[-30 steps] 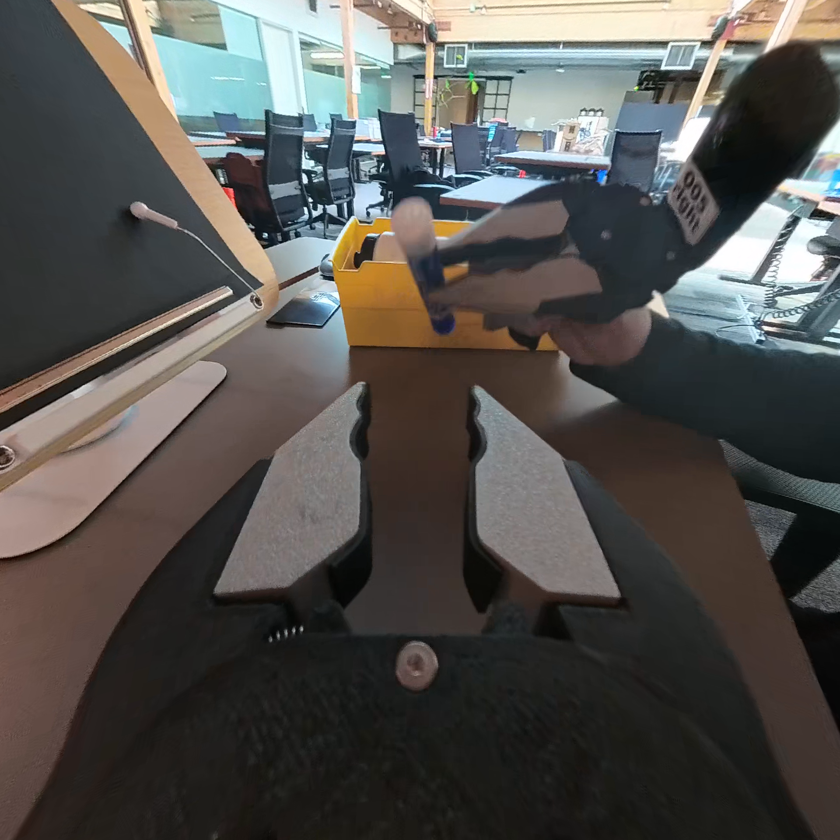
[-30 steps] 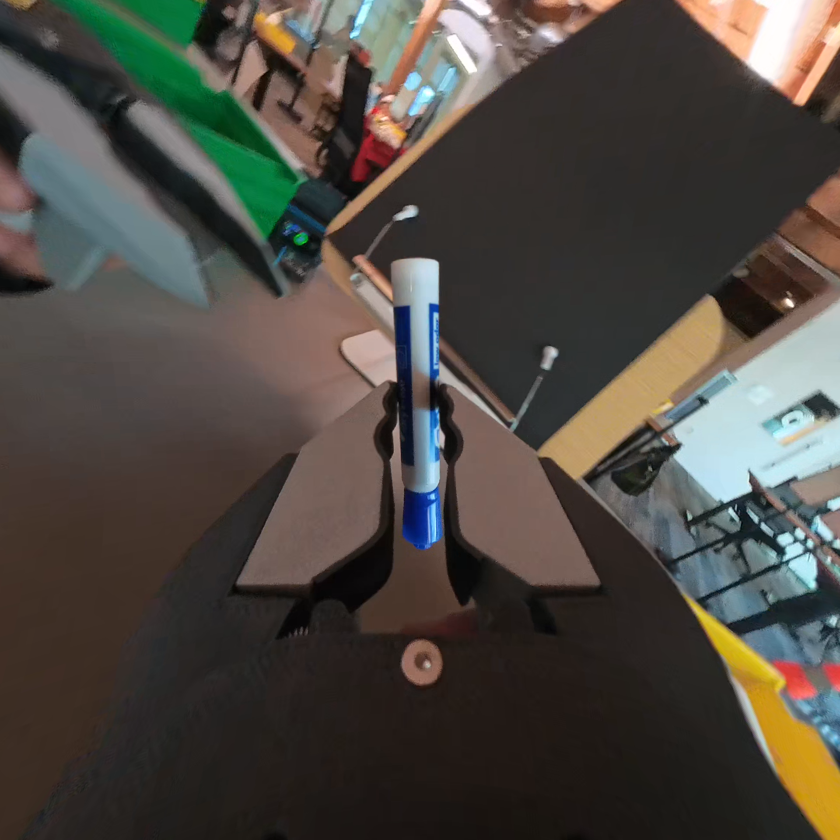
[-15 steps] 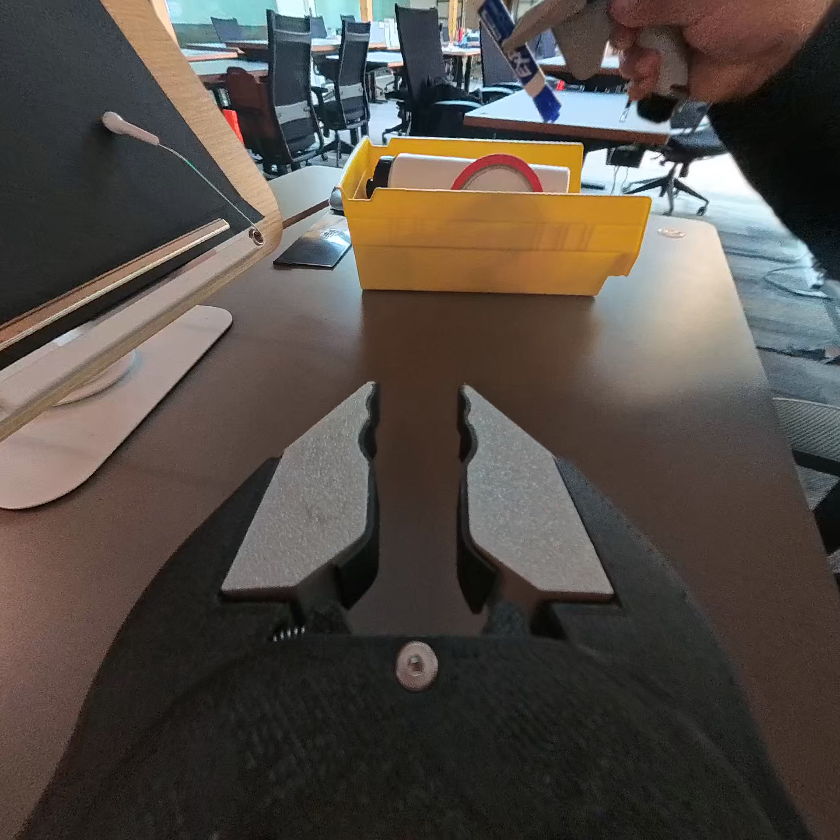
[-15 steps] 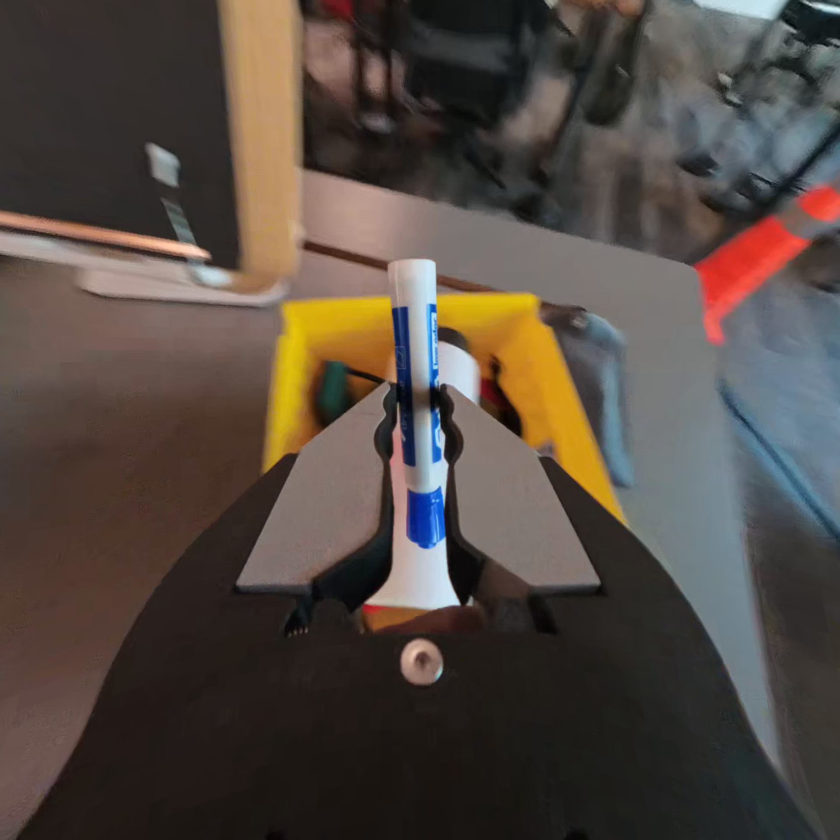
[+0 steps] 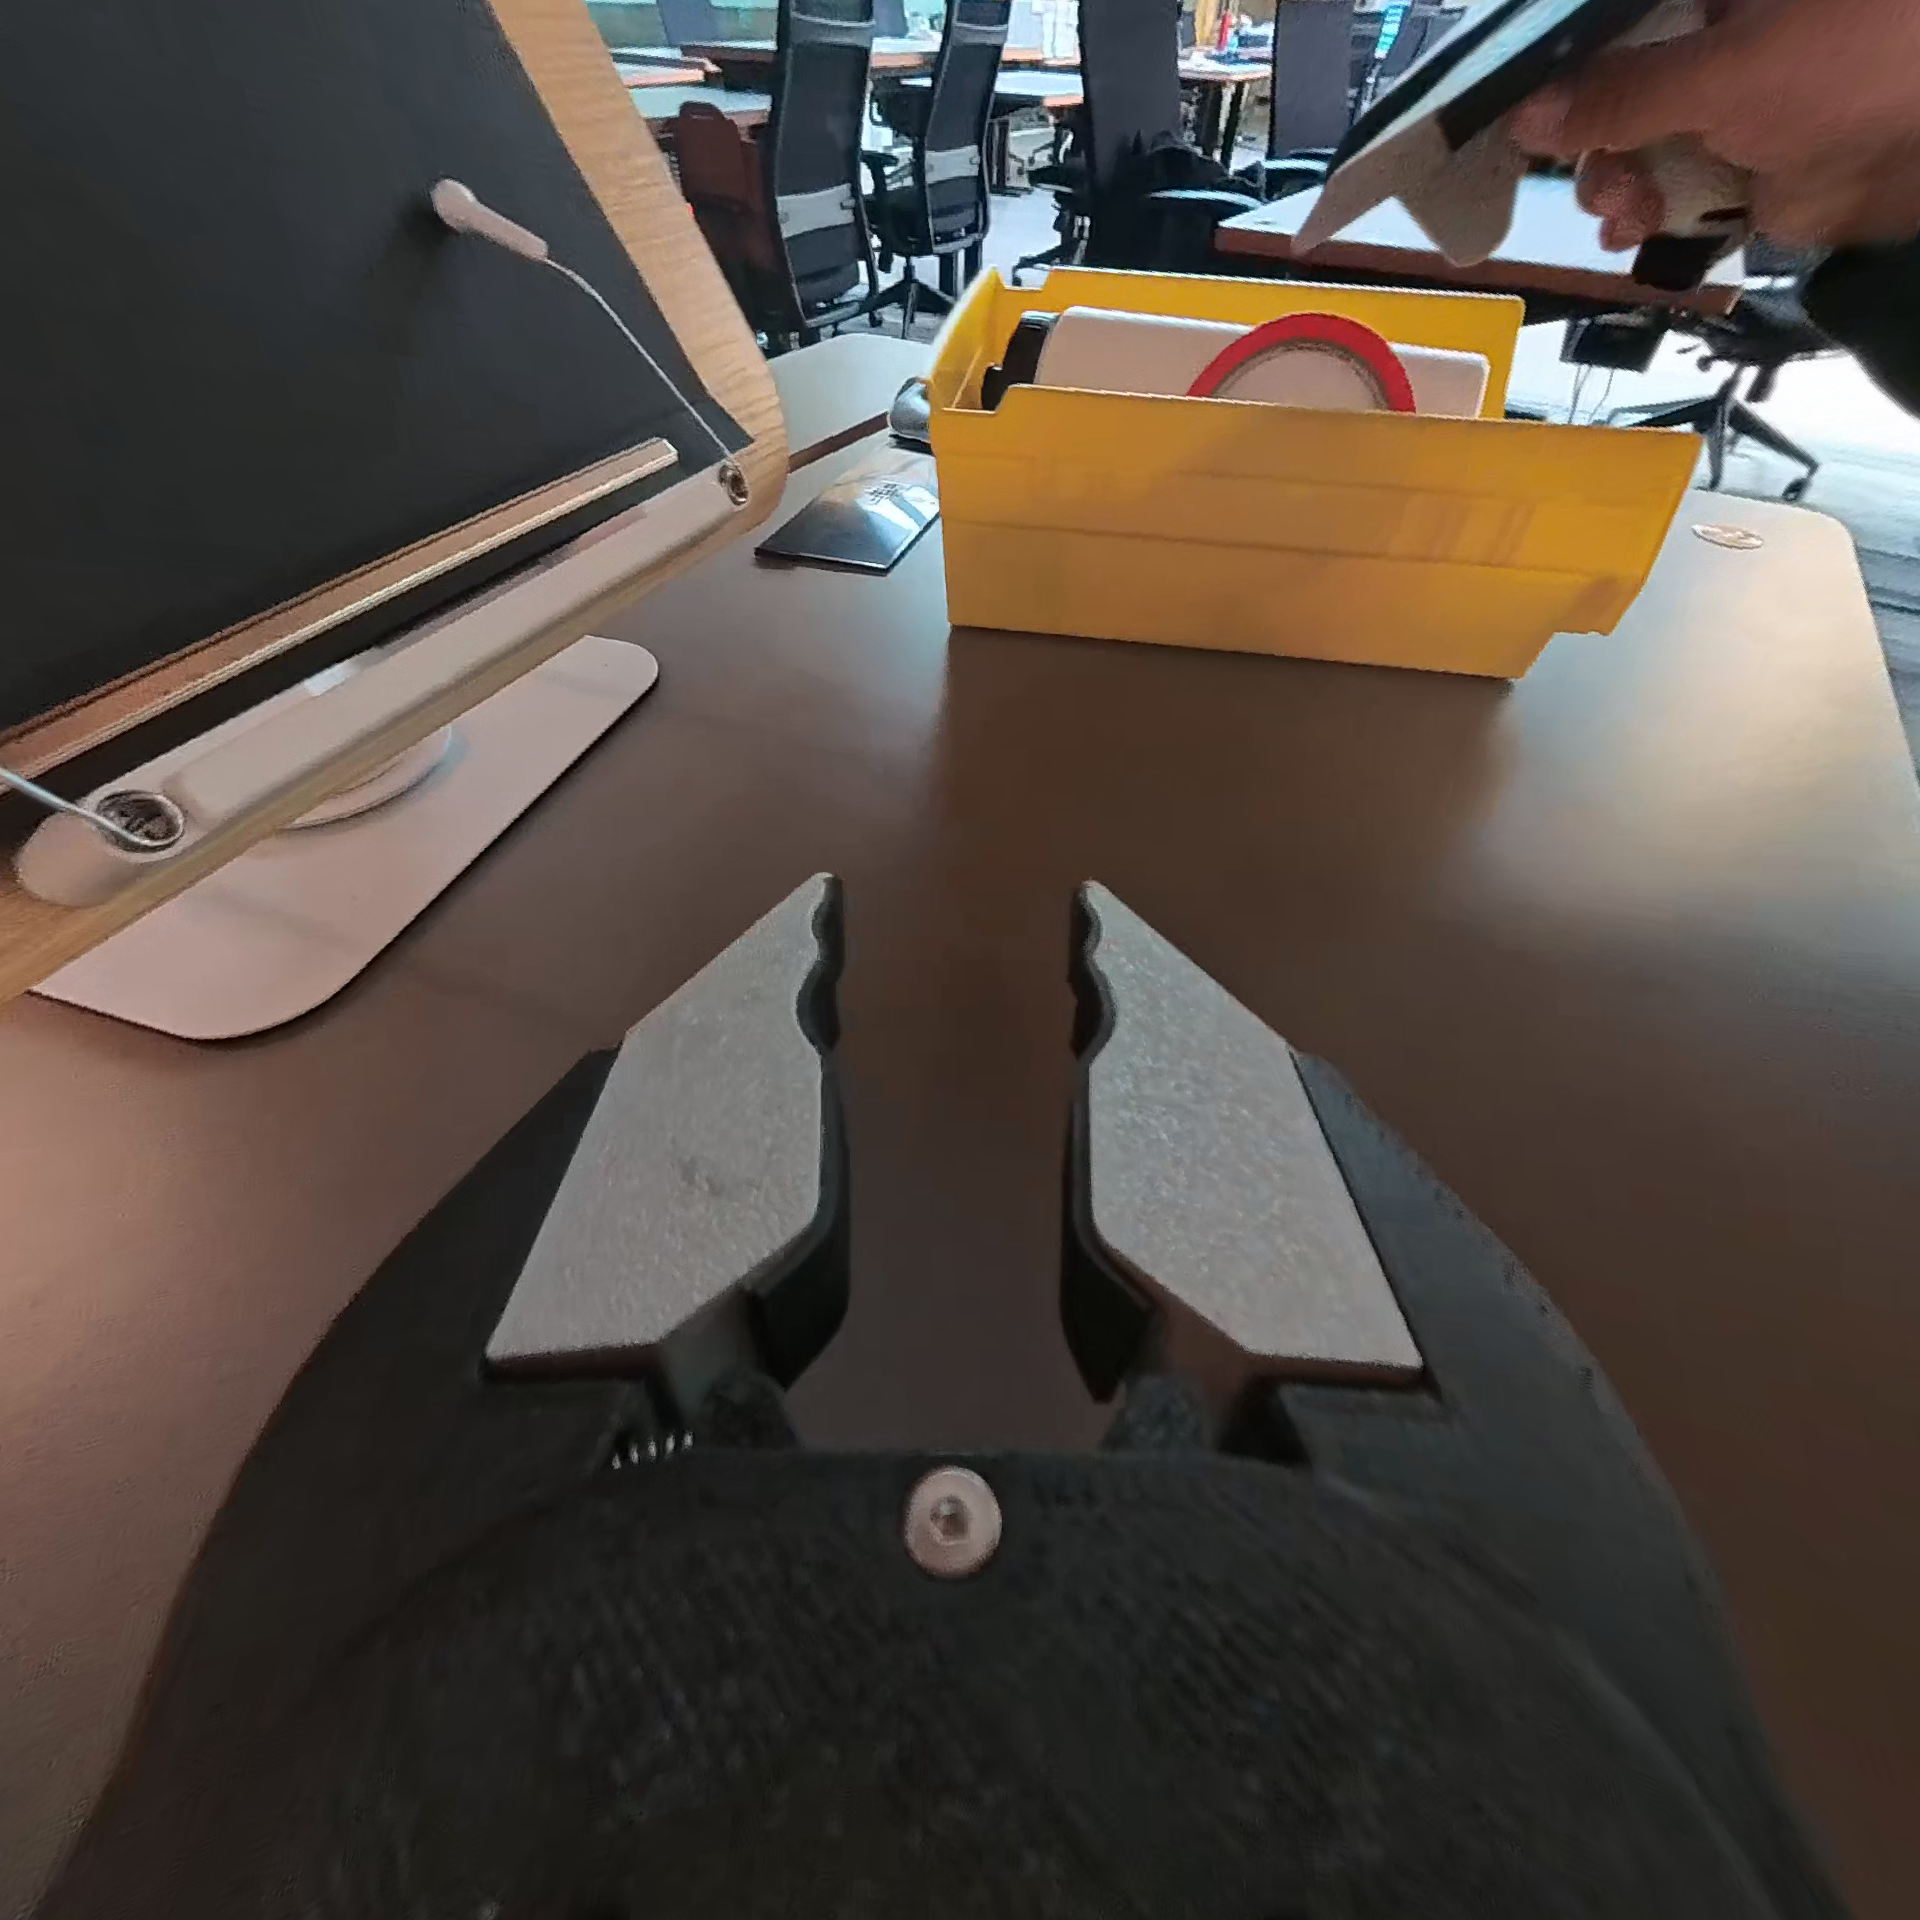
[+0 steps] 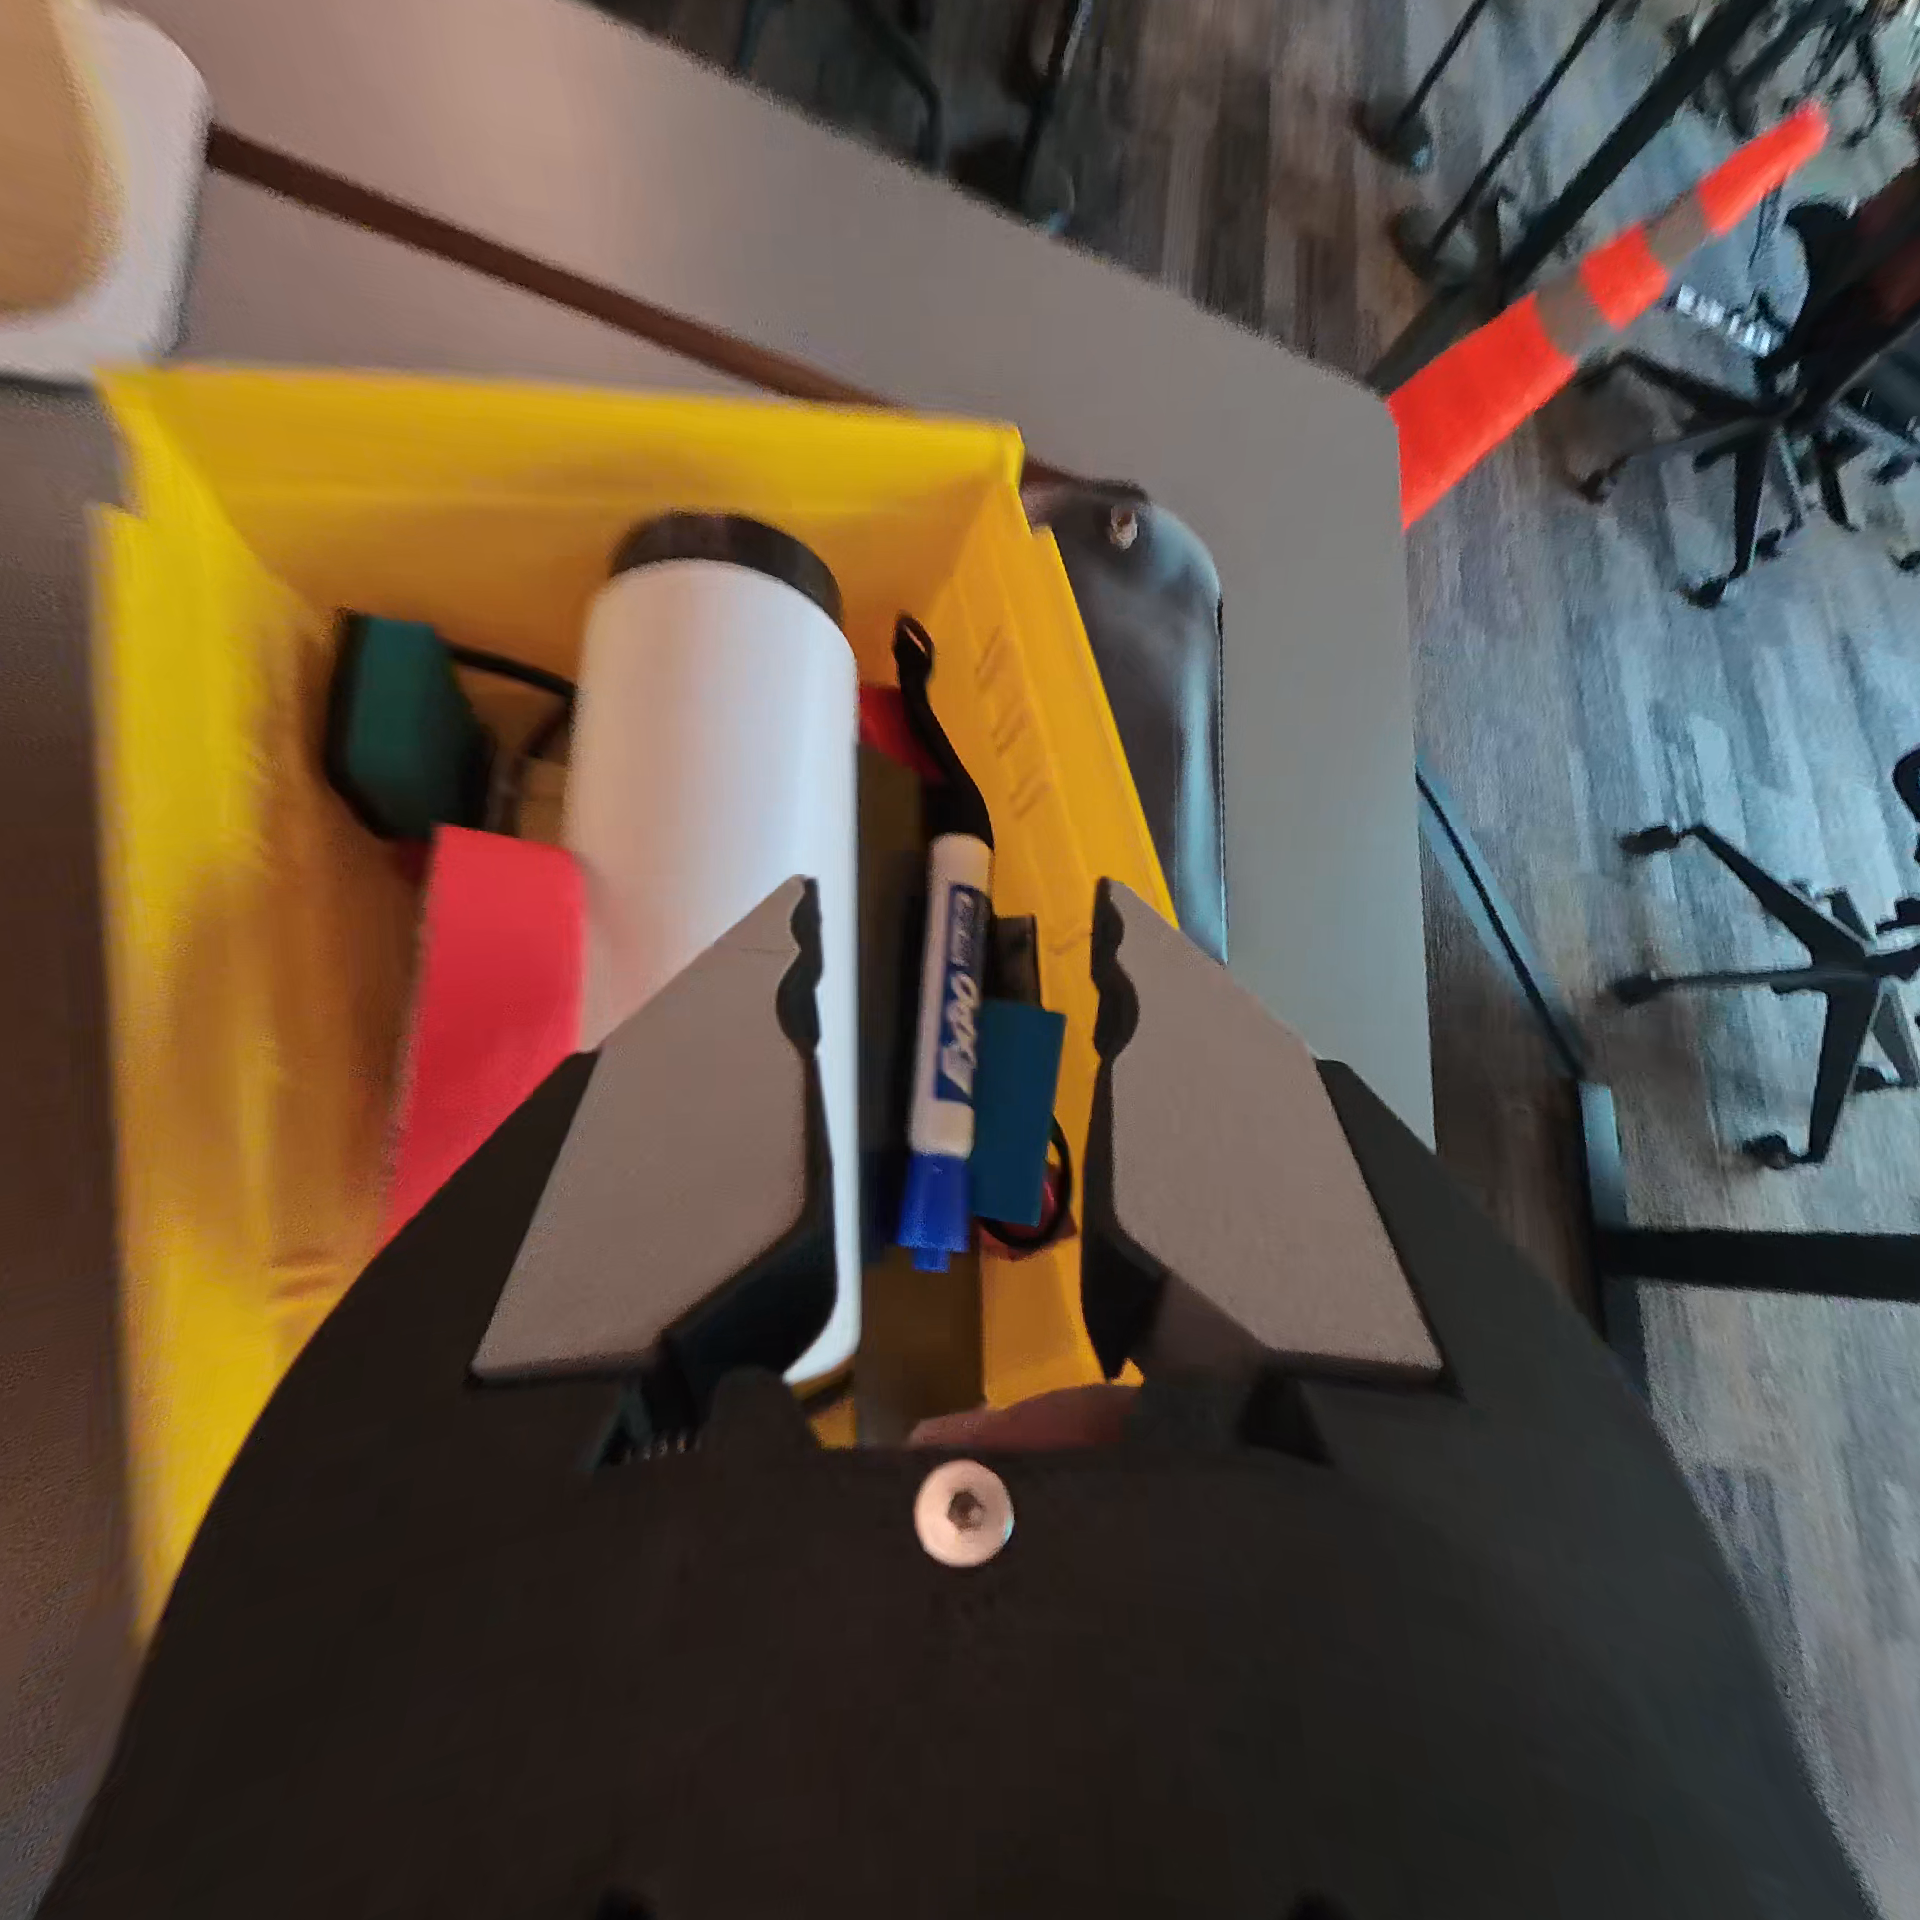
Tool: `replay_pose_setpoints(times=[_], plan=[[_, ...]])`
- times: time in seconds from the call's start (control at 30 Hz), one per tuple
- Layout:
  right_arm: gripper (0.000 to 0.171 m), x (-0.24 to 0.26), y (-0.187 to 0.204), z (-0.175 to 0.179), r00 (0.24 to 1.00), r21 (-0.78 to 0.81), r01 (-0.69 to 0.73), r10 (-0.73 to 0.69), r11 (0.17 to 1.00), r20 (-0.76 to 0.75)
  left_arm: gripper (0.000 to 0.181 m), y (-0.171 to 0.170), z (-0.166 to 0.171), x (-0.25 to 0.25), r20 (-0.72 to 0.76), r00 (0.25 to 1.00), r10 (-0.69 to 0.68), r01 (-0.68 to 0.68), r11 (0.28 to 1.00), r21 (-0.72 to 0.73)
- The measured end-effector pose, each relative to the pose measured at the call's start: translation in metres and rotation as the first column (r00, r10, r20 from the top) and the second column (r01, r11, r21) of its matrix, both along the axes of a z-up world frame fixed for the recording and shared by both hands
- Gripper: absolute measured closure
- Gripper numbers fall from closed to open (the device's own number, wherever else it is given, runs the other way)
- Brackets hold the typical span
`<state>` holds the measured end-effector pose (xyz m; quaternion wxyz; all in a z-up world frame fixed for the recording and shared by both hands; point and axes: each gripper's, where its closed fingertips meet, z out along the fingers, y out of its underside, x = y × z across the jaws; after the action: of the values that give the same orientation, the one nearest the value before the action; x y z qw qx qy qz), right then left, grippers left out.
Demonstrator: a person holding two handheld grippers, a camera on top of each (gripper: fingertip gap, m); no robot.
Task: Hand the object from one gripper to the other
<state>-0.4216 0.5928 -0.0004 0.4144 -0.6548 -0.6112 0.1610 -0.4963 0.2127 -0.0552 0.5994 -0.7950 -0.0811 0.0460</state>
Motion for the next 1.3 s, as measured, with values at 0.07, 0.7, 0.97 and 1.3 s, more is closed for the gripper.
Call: replay_pose_setpoints(times=[0.07, 0.7, 0.97, 1.3], plan=[[0.104, -0.010, -0.029, 0.020, 0.995, -0.006, -0.053, 0.052, 0.999, -0.087, 0.139, -0.001, 0.002, -0.005, 0.005, 1.000, 0.024, -0.025, 1.000, 0.013], [0.092, -0.118, -0.357, -0.052, 0.768, 0.039, -0.584, 0.567, 0.811, -0.300, 0.114, -0.033, 0.013, -0.069, -0.082, 0.935, 0.344, -0.336, 0.936, 0.100], [0.080, -0.118, -0.345, -0.077, 0.825, 0.123, -0.509, 0.524, 0.852, -0.214, 0.140, -0.037, -0.003, -0.091, -0.064, 0.863, 0.501, -0.498, 0.866, 0.045], [0.083, -0.120, -0.315, -0.066, 0.875, 0.125, -0.380, 0.400, 0.917, -0.272, 0.144, -0.042, -0.008, -0.096, -0.078, 0.841, 0.535, -0.535, 0.845, 0.020]])
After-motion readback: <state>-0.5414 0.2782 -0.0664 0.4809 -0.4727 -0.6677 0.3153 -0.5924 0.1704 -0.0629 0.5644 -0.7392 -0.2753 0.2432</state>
